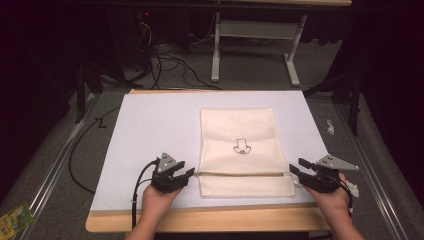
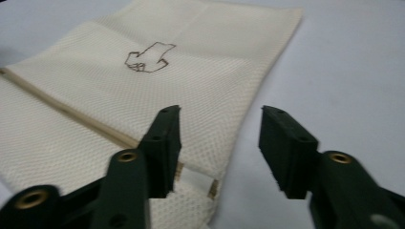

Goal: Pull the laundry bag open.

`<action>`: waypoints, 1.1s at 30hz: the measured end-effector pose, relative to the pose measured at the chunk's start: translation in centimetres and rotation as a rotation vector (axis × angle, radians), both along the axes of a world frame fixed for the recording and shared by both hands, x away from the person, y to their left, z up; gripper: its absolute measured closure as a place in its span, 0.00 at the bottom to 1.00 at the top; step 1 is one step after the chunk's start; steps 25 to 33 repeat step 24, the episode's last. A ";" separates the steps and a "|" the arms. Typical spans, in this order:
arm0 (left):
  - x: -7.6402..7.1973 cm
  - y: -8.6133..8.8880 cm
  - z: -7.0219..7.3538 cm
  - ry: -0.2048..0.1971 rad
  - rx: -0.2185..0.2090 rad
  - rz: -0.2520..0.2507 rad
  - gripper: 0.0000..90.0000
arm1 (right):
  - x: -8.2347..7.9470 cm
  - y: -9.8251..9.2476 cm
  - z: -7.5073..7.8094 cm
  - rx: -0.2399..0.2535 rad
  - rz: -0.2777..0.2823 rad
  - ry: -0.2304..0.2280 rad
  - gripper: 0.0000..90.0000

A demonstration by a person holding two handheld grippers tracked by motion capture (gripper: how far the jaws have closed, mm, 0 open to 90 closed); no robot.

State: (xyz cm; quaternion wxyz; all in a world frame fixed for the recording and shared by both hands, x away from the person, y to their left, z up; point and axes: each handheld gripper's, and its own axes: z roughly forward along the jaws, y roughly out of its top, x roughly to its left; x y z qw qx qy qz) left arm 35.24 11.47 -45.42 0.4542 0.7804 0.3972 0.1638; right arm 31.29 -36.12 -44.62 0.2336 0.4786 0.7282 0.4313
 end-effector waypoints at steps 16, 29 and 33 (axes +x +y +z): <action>0.2 7.7 1.8 -0.133 0.027 0.213 0.25 | -0.1 -3.3 0.6 -0.045 -0.143 -0.071 0.20; 0.2 7.4 1.8 -0.136 0.043 0.205 0.25 | -0.1 -3.2 0.6 -0.057 -0.140 -0.076 0.20; 0.2 7.4 1.8 -0.136 0.043 0.205 0.25 | -0.1 -3.2 0.6 -0.057 -0.140 -0.076 0.20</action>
